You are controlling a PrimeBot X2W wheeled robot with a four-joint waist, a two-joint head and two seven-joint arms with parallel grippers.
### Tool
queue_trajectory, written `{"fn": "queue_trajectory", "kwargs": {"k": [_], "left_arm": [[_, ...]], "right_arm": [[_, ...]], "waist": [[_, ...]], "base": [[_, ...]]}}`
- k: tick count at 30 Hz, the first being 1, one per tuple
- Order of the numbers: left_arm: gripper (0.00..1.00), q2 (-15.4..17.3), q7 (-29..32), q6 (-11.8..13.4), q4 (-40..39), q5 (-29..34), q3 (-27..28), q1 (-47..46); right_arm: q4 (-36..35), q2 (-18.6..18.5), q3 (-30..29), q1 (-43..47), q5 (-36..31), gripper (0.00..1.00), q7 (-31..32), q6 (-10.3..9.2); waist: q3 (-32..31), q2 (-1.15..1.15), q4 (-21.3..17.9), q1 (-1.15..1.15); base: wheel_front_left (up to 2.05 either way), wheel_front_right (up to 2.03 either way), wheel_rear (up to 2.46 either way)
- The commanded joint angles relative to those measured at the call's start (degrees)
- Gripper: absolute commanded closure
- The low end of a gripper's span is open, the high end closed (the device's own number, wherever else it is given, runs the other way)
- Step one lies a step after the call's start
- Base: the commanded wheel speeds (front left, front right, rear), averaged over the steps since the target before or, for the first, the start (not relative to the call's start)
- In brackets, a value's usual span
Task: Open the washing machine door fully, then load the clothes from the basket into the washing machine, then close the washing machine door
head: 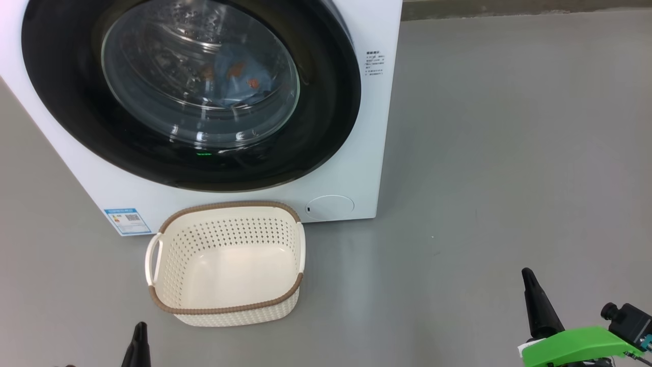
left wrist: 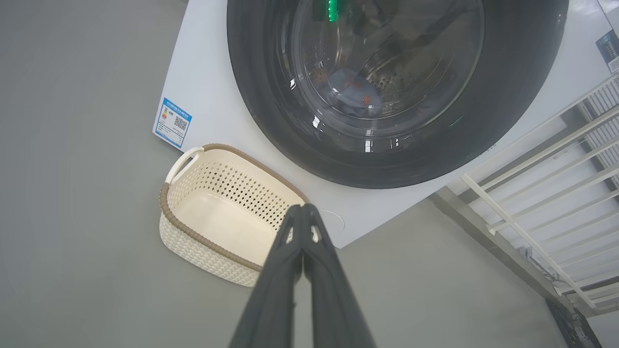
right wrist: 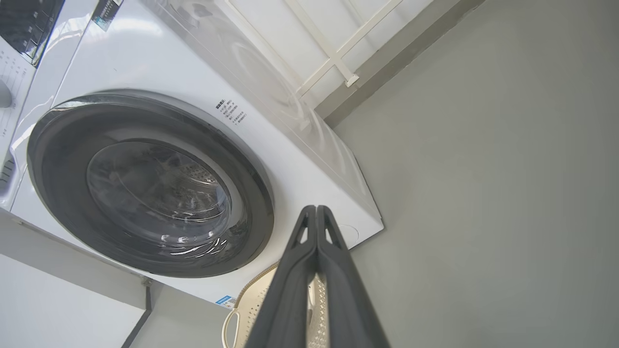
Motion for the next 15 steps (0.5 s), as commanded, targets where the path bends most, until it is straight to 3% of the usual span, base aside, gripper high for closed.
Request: {"fn": "queue_trajectory", "kwargs": {"k": [1,15], "left_arm": [[1.00,1.0,0.5,-0.3,-0.9,-1.9,1.2,-2.6],[1.00,1.2,2.8,-0.6,0.3,-11.0,1.7,-4.3]], "right_arm": [[-1.2,-0.4,0.2,-2.2,2.2,1.00,0.5,-0.14],[-1.2,-0.4,-0.1,-2.5,10.9,1.00,2.9,-0.18]], "waist": [[0.0,0.00,0.0,-0.01],[-0.2,0.00,-0.2,-0.01]], "base": [[0.00,0.00,0.00],[0.00,0.00,0.00]]}}
